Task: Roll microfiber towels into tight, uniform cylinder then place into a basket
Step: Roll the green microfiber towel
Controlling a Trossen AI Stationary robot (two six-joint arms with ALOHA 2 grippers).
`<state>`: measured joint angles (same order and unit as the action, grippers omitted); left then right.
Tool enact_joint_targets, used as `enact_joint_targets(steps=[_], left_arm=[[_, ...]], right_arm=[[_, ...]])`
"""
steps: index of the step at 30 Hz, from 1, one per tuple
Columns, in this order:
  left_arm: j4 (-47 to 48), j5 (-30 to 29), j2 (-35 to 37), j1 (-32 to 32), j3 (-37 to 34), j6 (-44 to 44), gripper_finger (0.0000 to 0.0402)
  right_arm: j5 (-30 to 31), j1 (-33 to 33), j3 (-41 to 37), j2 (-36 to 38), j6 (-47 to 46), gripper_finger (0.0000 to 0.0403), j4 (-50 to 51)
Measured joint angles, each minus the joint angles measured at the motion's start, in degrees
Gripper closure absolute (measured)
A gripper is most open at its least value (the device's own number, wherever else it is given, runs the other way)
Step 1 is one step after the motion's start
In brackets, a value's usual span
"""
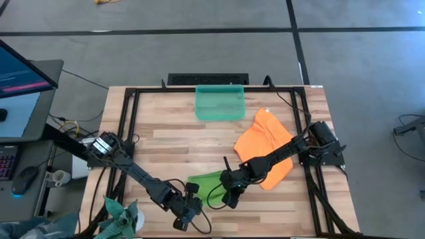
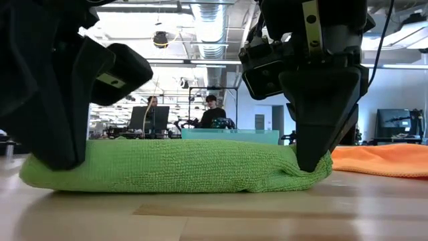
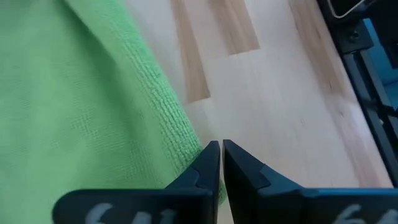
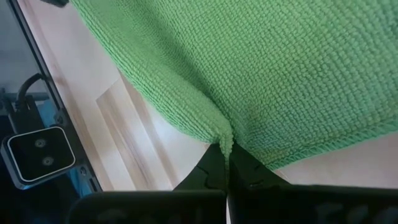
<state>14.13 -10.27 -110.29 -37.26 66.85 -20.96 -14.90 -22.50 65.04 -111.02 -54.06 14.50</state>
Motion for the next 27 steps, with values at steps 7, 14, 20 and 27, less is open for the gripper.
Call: enact_joint_targets(steps=[7, 14, 20, 27], left_arm=[[6.48, -6.32, 2.74, 0.0, 0.02, -0.3, 0.0391], [10.94, -7.07, 2.54, 1.39, 0.0, -0.67, 0.0391], [11.08, -8.4, 2.51, 2.2, 0.01, -0.68, 0.0391], [13.4, -8.87, 2.44, 3.38, -0.34, -3.02, 0.0391]], right_arm=[[0.0, 0.0, 0.04, 0.0, 0.02, 0.0394, 0.22], [0.02, 0.0, 0.03, 0.0, 0.02, 0.0394, 0.2], [0.02, 0.02, 0.04, 0.0, 0.02, 0.0394, 0.24], [1.08, 0.11, 0.04, 0.0, 1.43, 0.0394, 0.46]])
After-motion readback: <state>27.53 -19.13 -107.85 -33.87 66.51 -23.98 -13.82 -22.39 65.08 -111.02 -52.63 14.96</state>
